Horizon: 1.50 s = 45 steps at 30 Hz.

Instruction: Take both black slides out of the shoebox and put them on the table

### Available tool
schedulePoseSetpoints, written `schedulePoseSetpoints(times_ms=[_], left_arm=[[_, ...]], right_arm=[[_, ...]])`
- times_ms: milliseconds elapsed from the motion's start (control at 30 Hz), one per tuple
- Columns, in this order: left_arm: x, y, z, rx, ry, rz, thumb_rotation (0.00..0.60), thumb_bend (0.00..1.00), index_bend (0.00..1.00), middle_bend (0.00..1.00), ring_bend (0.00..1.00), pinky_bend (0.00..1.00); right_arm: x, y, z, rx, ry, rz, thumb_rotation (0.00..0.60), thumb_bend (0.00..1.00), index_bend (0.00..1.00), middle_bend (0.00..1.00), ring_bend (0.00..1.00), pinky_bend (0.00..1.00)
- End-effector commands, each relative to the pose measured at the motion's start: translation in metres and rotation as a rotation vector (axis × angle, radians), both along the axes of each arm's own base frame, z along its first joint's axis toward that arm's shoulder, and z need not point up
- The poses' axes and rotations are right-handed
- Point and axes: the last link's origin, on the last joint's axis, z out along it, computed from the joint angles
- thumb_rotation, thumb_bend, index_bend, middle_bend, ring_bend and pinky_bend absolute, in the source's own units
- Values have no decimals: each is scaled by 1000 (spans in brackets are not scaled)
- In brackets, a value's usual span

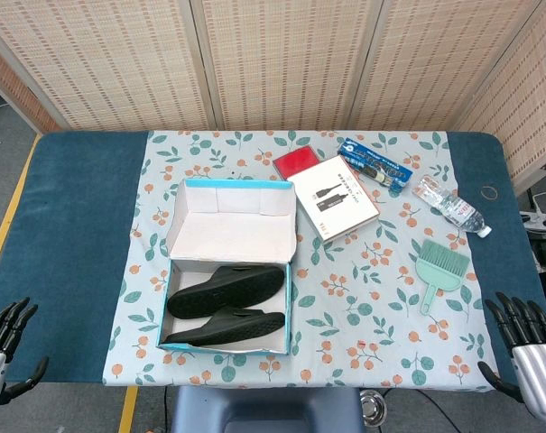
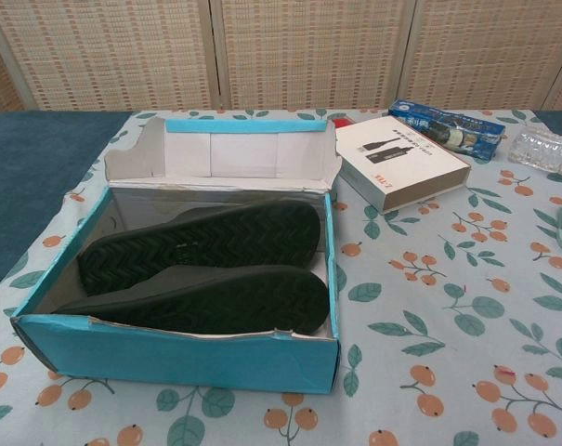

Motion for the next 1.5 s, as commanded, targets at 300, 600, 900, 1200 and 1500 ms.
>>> schedulePoseSetpoints(times_ms=[300, 600, 900, 1200, 1500], left_arm=[[48, 17, -20, -195, -123, -149, 600, 373, 0, 0, 0, 152], [134, 77, -60, -397, -214, -211, 600, 298, 0, 0, 0, 133], [174, 140, -107, -335, -116, -187, 600, 314, 0, 0, 0, 174], [179, 166, -140, -387, -132, -122, 600, 310, 0, 19, 50, 293], [168, 169, -160, -393, -42, -87, 600, 310, 30, 94, 94, 332]], right_arm=[[-5, 15, 13, 8, -4, 21, 566, 135, 0, 0, 0, 0], [-8, 10, 8, 27, -1, -1, 570, 135, 0, 0, 0, 0], [-12, 3, 4, 21, 16, -28, 570, 135, 0, 0, 0, 0], [-17, -3, 3, 19, 24, -61, 571, 135, 0, 0, 0, 0], [-19, -4, 6, 24, 6, -76, 569, 135, 0, 0, 0, 0]])
